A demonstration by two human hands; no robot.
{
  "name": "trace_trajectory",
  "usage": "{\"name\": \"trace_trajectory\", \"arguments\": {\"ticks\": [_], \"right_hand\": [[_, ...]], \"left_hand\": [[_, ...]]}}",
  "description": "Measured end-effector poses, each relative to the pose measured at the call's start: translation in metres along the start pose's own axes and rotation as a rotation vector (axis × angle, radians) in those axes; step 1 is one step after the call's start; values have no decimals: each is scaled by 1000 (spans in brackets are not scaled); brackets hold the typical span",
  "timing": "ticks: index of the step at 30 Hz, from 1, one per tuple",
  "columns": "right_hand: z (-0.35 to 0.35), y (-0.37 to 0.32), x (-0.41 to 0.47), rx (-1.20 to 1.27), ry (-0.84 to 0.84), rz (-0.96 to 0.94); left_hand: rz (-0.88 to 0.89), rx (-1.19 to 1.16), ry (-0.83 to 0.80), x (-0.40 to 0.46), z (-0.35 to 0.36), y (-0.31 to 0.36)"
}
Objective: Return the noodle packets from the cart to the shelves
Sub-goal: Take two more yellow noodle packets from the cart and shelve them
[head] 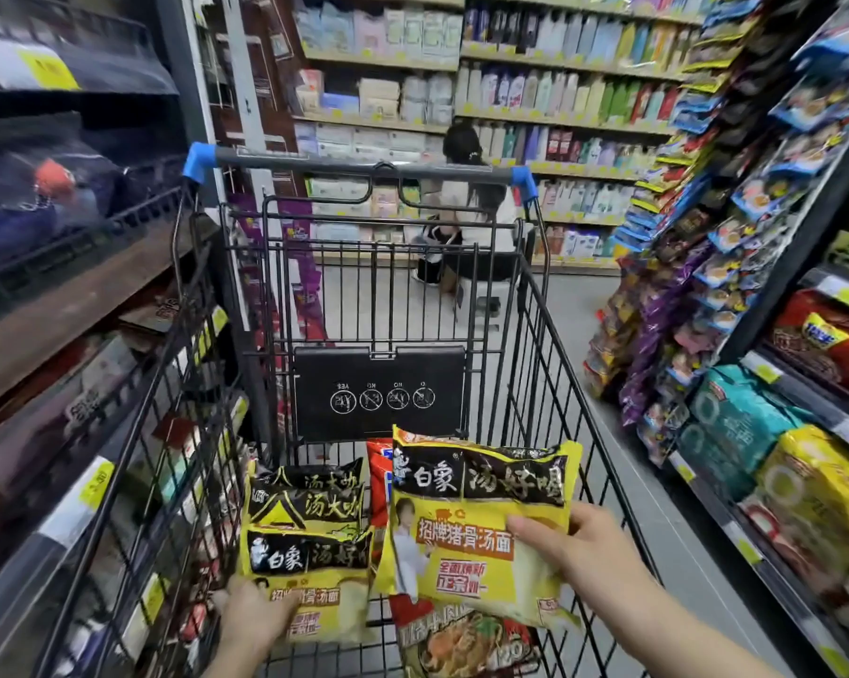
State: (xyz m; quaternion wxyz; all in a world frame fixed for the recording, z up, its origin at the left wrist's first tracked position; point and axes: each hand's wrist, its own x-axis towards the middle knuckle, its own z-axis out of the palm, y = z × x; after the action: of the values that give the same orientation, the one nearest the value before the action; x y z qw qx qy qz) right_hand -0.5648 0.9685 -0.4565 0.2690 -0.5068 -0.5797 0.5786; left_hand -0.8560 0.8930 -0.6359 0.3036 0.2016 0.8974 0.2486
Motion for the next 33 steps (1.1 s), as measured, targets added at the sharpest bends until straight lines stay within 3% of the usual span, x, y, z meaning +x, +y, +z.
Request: {"name": "trace_trajectory", "arguments": {"ticks": [8, 14, 18, 22, 26, 33], "right_hand": [[0, 0, 2, 3, 19, -6], [3, -1, -4, 97, 22, 58], [3, -11, -13, 139, 8, 119], [-9, -47, -25, 152, -1, 133], [-35, -99, -43, 180, 15, 140], [-108, -210, -96, 147, 91, 37]], "left_hand": [[-28, -203, -21, -6, 7, -9], [40, -311, -119, -27, -14, -4], [136, -318, -85, -57, -47, 21], [275, -343, -38, -103, -98, 63], [282, -418, -43, -142, -158, 115], [375, -542, -236, -210, -258, 205]]}}
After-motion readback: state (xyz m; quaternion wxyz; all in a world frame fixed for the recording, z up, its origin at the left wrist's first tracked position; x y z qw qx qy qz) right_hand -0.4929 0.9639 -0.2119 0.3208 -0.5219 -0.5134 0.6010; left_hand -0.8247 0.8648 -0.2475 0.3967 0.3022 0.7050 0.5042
